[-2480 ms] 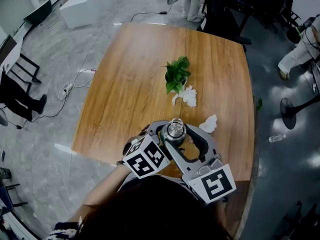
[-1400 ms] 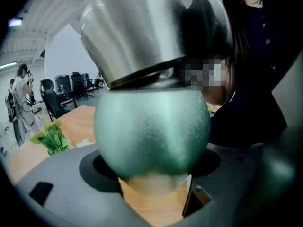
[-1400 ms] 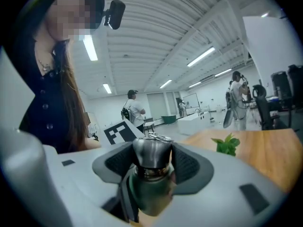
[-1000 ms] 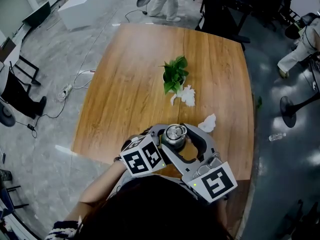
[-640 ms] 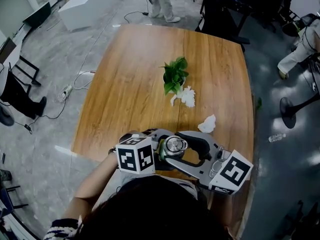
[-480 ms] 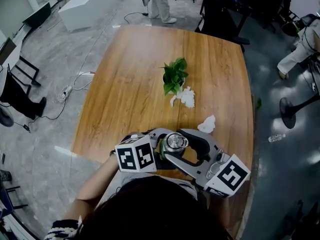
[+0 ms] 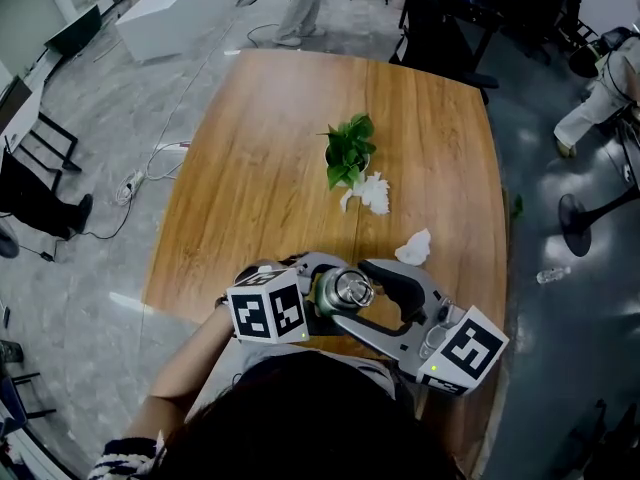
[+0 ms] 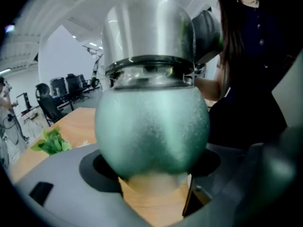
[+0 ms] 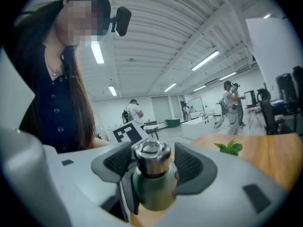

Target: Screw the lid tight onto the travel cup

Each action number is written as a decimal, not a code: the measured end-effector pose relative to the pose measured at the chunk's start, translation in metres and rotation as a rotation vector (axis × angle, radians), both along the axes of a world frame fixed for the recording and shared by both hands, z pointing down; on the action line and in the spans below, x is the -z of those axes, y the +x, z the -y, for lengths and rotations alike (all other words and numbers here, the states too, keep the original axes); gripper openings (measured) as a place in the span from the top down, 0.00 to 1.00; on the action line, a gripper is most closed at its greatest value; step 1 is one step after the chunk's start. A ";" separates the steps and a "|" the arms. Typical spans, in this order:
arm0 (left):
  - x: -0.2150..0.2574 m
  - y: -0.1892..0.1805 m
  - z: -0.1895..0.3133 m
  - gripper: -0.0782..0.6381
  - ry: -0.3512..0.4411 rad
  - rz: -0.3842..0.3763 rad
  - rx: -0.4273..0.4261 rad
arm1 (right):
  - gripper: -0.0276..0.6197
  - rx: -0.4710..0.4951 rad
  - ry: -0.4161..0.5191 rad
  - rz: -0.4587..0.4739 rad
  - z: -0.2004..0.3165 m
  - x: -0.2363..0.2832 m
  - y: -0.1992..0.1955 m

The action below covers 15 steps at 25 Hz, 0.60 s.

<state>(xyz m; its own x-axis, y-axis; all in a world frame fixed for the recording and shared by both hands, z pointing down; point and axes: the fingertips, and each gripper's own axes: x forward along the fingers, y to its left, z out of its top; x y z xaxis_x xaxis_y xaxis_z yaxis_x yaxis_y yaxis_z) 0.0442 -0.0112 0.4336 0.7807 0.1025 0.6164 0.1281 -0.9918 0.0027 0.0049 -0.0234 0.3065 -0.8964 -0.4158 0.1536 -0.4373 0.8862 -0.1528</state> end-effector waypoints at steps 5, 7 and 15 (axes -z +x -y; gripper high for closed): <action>-0.001 0.005 0.001 0.33 0.007 0.015 0.025 | 0.55 -0.036 0.041 -0.047 0.005 -0.002 -0.001; -0.004 0.004 0.013 0.33 0.028 0.040 0.109 | 0.55 -0.107 0.020 -0.060 0.013 -0.004 0.001; -0.003 0.003 0.023 0.33 0.046 0.038 0.165 | 0.53 -0.130 -0.002 -0.058 0.010 -0.002 0.000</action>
<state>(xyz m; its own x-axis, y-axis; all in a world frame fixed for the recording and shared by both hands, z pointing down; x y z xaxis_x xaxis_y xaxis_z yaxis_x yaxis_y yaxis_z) 0.0467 -0.0340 0.4366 0.7607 -0.0538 0.6469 -0.0358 -0.9985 -0.0410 0.0049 -0.0330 0.3088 -0.8244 -0.5276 0.2050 -0.5567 0.8211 -0.1259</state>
